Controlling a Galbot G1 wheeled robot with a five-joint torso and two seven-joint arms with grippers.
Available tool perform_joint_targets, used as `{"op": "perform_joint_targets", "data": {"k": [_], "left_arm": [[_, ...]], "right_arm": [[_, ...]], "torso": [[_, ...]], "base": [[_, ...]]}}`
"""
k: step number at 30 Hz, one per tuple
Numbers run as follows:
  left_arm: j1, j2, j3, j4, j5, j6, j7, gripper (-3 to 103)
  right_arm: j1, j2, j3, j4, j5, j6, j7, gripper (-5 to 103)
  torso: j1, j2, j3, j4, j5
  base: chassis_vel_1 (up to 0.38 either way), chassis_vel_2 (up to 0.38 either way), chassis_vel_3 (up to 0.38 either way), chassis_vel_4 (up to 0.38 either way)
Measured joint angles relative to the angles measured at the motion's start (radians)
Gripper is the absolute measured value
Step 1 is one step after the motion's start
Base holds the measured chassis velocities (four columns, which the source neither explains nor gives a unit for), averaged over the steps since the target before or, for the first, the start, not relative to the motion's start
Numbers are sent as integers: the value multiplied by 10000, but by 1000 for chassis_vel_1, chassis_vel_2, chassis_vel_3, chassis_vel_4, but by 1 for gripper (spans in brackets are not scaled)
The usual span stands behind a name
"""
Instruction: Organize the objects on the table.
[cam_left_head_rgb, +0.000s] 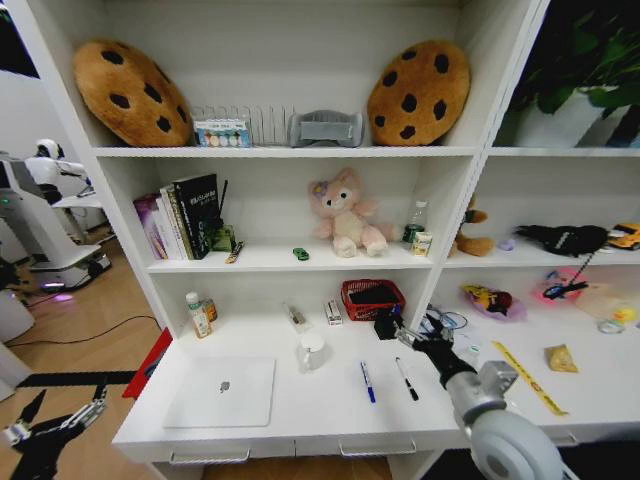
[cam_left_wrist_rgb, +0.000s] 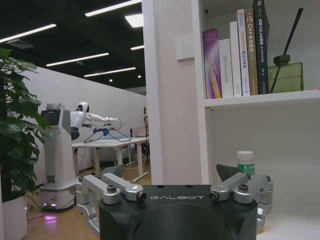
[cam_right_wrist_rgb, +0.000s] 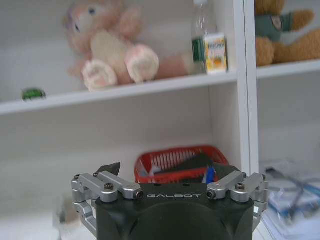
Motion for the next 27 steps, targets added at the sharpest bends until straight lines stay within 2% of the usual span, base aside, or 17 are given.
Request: {"op": "perform_joint_targets", "data": {"k": [1, 4, 5, 6, 7, 8, 9, 10, 11, 12, 13, 14, 16, 24, 27], "left_arm": [[0, 0, 0, 0, 0, 0, 0, 100], [0, 0, 0, 0, 0, 0, 0, 100], [0, 0, 0, 0, 0, 0, 0, 100], [0, 0, 0, 0, 0, 1, 0, 100], [0, 0, 0, 0, 0, 1, 0, 100], [0, 0, 0, 0, 0, 1, 0, 100], [0, 0, 0, 0, 0, 0, 0, 100], [0, 0, 0, 0, 0, 0, 0, 100], [0, 0, 0, 0, 0, 0, 0, 100], [0, 0, 0, 0, 0, 0, 0, 100], [0, 0, 0, 0, 0, 0, 0, 100], [0, 0, 0, 0, 0, 1, 0, 100], [0, 0, 0, 0, 0, 0, 0, 100], [0, 0, 0, 0, 0, 1, 0, 100], [0, 0, 0, 0, 0, 0, 1, 100]], "right_arm": [[0, 0, 0, 0, 0, 0, 0, 100], [130, 29, -335, -98, 176, -987, 525, 100], [130, 29, -335, -98, 176, -987, 525, 100], [240, 26, -448, -119, 302, -1342, 737, 100], [511, 2, -707, -180, 584, -2041, 1159, 100], [511, 2, -707, -180, 584, -2041, 1159, 100], [1019, -73, -1179, -335, 1070, -3062, 1830, 100], [1019, -73, -1179, -335, 1070, -3062, 1830, 100], [1471, -113, -1596, -509, 1521, -3861, 2457, 100], [2107, -153, -2062, -801, 2475, -4899, 3471, 100], [2107, -153, -2062, -801, 2475, -4899, 3471, 100], [2745, -196, -2336, -1146, 3862, -5201, 4379, 100], [3486, -279, -2700, -1641, 4637, -5267, 4525, 100], [5211, -327, -3778, -2714, 5288, -5340, 4379, 100], [5693, -422, -4333, -3279, 5355, -5303, 4172, 100]], "torso": [[0, 0, 0, 0, 0], [1, 0, 1, 0, 1], [1, 0, 1, 0, 1], [1, 0, 1, -1, 0], [1, 0, 0, 0, -3], [1, 0, 0, 0, -3], [2, -1, 1, 0, -1], [2, -1, 1, 0, -1], [2, -2, 2, 3, 2], [3, -2, 2, 3, 0], [3, -2, 2, 3, 0], [3, -2, 1, 0, -1], [3, -2, 1, -3, 1], [3, -2, 2, 4, 0], [3, -2, 2, -2, 0]], "base": [[0, 0, 0, 0], [0, 0, 0, 0], [0, 0, 0, 0], [0, 0, 0, 0], [0, 0, 0, 0], [0, 0, 0, 0], [0, 0, 0, 0], [0, 0, 0, 0], [0, 0, 0, 0], [0, 0, 0, 0], [0, 0, 0, 0], [0, 0, 0, 0], [0, 0, 0, 0], [0, 0, 0, 0], [0, 0, 0, 0]]}}
